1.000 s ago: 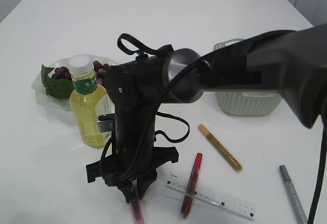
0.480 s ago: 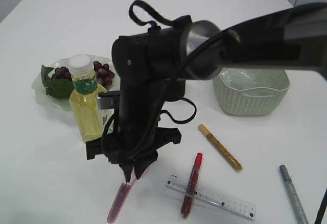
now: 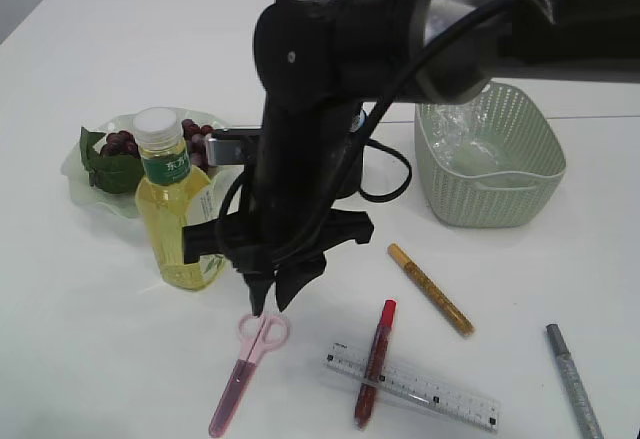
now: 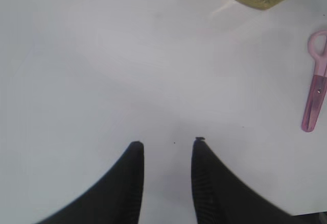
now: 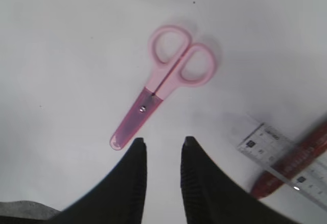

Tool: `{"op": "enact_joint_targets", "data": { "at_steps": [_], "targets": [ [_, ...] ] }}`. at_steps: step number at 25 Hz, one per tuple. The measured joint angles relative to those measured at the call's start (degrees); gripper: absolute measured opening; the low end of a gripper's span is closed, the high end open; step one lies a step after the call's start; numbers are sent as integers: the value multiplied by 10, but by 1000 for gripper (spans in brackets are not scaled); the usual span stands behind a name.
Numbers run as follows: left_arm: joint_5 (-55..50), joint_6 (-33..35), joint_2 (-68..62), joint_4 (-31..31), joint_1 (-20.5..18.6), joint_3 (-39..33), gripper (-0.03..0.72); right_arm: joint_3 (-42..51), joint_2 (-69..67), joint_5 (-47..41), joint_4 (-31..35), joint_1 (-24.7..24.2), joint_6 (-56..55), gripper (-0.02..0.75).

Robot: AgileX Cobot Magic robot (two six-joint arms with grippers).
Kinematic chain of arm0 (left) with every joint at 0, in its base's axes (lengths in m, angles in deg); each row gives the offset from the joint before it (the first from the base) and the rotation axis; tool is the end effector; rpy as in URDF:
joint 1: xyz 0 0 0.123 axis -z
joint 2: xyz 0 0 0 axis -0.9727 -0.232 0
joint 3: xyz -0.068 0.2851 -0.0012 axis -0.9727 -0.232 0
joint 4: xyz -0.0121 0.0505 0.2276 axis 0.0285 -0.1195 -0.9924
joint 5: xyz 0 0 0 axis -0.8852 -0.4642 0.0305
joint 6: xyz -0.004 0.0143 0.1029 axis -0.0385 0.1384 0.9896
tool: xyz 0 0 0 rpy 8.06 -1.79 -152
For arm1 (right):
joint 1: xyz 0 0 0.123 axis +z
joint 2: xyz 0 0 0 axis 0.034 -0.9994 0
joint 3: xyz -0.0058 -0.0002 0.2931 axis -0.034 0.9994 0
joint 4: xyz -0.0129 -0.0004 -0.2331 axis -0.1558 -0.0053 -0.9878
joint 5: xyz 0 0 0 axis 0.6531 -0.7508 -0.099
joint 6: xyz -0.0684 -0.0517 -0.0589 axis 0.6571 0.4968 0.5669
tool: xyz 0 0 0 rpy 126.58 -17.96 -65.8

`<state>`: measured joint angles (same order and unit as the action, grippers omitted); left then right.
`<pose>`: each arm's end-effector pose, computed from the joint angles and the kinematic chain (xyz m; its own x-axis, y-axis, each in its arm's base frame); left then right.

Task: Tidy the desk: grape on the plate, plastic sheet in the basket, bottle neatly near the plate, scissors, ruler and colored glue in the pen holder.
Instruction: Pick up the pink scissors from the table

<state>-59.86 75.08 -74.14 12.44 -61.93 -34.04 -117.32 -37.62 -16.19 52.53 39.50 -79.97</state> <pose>0.1818 -0.0445 0.2854 -0.9393 0.0029 -0.3430 0.0232 0.9982 -0.0552 0.2957 0.2896 0.2032 -0.9539 -0.2992 -0.0233 -0.2962 0.9259 0.2343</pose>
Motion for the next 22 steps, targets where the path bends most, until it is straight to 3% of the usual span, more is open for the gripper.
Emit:
{"op": "enact_joint_targets", "data": {
  "at_steps": [4,8,22],
  "targets": [
    [1,0,0,0,0,0,227,0,-8,31,-33,36,-95,267],
    [1,0,0,0,0,0,237,0,-30,46,-44,41,-191,393],
    [11,0,0,0,0,0,239,0,-58,63,-66,63,-314,426]
  ]
}}
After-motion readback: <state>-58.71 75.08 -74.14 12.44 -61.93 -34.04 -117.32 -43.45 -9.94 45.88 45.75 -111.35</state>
